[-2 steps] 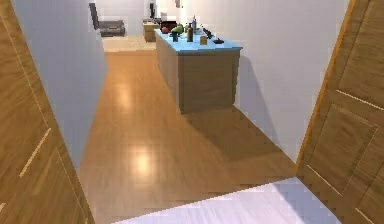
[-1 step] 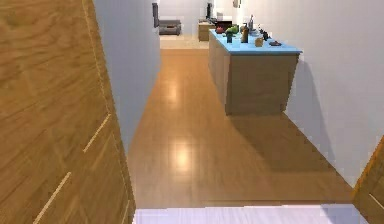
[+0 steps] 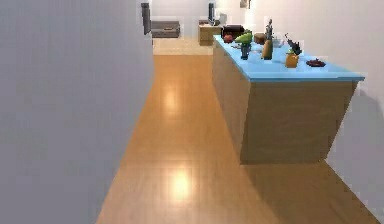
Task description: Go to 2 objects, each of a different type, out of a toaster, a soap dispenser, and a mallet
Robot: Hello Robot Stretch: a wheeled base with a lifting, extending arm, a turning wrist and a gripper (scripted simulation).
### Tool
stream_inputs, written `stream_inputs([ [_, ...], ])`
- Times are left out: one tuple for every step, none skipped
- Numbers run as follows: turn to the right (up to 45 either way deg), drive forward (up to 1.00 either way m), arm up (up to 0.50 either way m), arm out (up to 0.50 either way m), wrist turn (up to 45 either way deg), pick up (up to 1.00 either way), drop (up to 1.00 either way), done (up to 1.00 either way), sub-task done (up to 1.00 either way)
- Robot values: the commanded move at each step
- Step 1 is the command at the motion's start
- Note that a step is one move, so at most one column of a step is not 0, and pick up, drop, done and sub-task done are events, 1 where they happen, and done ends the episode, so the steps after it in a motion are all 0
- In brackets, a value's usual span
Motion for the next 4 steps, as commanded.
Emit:
stream_inputs([
  [0.0, 1.0, 0.0, 0.0, 0.0, 0.0, 0.0, 0.0, 0.0],
  [-3.0, 0.0, 0.0, 0.0, 0.0, 0.0, 0.0, 0.0, 0.0],
  [0.0, 0.7, 0.0, 0.0, 0.0, 0.0, 0.0, 0.0, 0.0],
  [45.0, 0.0, 0.0, 0.0, 0.0, 0.0, 0.0, 0.0, 0.0],
])
